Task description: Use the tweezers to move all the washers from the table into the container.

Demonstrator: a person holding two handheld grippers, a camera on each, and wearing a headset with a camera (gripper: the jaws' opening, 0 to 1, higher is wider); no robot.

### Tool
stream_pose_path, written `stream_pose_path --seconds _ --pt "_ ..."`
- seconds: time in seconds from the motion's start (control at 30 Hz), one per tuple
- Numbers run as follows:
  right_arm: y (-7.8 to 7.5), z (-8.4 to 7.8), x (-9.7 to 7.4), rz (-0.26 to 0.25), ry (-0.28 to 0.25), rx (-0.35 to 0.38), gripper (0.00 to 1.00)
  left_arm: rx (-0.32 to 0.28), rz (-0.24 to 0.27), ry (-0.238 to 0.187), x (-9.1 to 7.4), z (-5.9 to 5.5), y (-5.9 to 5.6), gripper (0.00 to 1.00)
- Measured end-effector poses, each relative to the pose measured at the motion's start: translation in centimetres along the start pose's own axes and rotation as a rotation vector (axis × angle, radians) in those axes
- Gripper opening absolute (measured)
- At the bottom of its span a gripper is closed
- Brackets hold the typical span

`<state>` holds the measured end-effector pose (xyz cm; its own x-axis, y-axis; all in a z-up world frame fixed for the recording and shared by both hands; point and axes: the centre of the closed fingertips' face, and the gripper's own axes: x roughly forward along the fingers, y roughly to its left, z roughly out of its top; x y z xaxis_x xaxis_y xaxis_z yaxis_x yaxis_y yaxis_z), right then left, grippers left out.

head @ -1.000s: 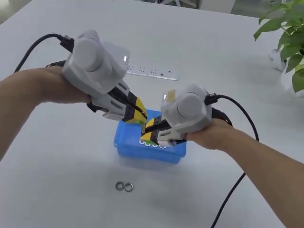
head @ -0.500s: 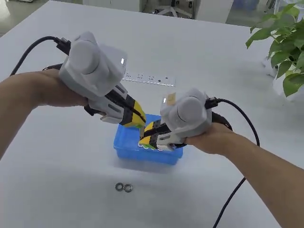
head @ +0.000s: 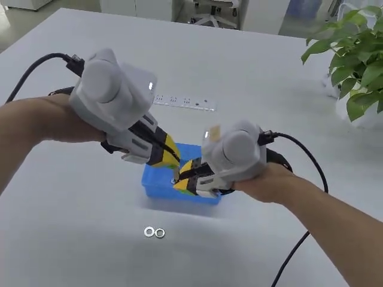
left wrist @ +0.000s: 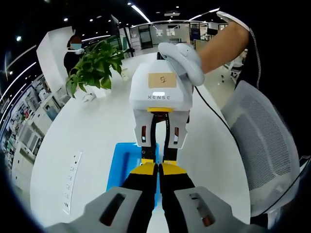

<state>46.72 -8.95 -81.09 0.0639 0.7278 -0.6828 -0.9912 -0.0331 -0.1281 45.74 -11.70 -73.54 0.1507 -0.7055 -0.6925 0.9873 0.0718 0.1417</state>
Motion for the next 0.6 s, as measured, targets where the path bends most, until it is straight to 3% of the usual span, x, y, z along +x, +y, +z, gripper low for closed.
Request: stream_pose_path --seconds 0.6 --pt "4.3 -0.8 1.7 0.066 0.0 -0.002 0.11 -0.046 -0.015 0.017 0.6 -1.7 -4.0 0.05"
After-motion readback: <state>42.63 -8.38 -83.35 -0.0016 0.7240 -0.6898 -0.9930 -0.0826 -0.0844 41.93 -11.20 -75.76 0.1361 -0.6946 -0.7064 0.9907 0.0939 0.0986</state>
